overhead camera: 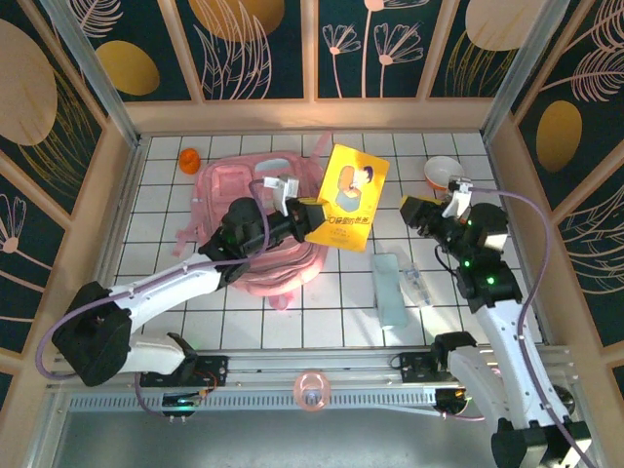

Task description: Pack the student bag

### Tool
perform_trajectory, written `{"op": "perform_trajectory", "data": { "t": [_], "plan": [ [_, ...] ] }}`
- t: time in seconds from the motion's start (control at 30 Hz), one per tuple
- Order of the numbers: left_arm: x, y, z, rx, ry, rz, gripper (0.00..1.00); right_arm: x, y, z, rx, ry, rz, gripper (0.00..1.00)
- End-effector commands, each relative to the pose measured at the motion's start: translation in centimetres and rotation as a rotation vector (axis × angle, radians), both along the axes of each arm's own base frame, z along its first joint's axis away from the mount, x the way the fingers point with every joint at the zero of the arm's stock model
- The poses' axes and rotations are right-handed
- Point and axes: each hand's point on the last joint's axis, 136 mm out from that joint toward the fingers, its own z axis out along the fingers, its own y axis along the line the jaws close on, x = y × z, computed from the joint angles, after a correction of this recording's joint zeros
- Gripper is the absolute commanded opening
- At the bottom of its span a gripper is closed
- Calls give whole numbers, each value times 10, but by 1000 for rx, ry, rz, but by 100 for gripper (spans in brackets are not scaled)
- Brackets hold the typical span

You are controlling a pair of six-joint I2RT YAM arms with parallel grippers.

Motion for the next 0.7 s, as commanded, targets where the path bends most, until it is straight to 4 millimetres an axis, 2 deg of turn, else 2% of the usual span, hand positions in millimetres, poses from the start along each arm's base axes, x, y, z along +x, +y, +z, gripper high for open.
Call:
{"op": "perform_trajectory", "data": {
  "t": [0.0,0.07,0.1,0.17,0.27,0.5,0.67],
  "plan": [
    [-28,11,71,-214,-167,-71,4,-19,22,22,68,-98,156,52],
    [-37,18,76,-245,-189,-81,3,-28,35,22,118,-98,250,55],
    [-41,20,77,-255,-198,-92,3,-33,40,23,150,-98,292,61],
    [-49,20,79,-264,-212,-124,3,-39,49,24,187,-99,345,69],
    [-58,21,87,-288,-220,-165,4,-45,58,25,192,-103,378,74],
    [-69,27,103,-360,-229,-202,6,-62,84,18,232,-83,504,75],
    [-81,31,122,-443,-243,-259,9,-73,100,15,256,-56,601,75]
  ]
}}
